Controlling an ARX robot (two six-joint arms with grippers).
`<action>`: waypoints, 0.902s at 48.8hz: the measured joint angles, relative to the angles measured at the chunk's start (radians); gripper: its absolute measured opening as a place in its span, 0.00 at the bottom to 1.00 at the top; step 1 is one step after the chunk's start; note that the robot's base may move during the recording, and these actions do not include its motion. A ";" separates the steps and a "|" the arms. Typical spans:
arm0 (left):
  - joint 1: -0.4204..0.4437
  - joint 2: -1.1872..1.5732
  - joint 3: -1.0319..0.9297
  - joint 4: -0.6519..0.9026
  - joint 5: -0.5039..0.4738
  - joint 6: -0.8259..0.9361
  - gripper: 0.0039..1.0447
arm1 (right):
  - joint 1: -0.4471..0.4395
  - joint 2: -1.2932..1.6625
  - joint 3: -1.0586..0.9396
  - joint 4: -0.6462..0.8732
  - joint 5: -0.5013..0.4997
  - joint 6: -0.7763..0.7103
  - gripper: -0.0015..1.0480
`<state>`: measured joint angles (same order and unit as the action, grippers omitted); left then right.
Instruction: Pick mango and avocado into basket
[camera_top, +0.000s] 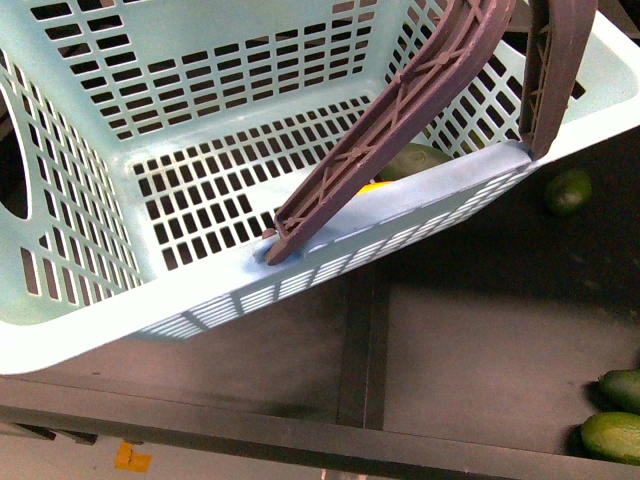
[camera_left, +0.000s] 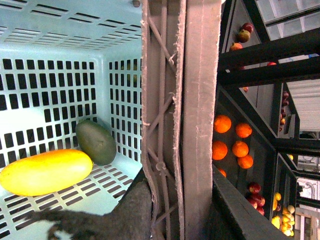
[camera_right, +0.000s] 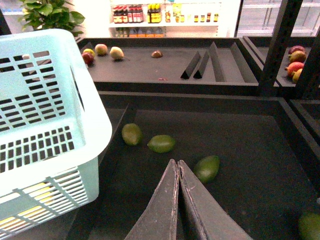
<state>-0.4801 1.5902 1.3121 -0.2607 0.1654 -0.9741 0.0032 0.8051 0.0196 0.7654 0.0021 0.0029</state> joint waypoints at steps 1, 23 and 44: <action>0.000 0.000 0.000 0.000 0.000 0.000 0.19 | 0.000 -0.016 -0.001 -0.013 0.000 0.000 0.02; 0.000 0.000 0.000 0.000 -0.002 0.001 0.19 | 0.000 -0.283 -0.002 -0.252 0.000 0.000 0.02; 0.000 0.000 0.000 0.000 -0.002 0.001 0.19 | 0.000 -0.473 -0.003 -0.433 0.000 0.000 0.02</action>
<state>-0.4801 1.5902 1.3121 -0.2607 0.1638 -0.9730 0.0032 0.3325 0.0170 0.3328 0.0025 0.0029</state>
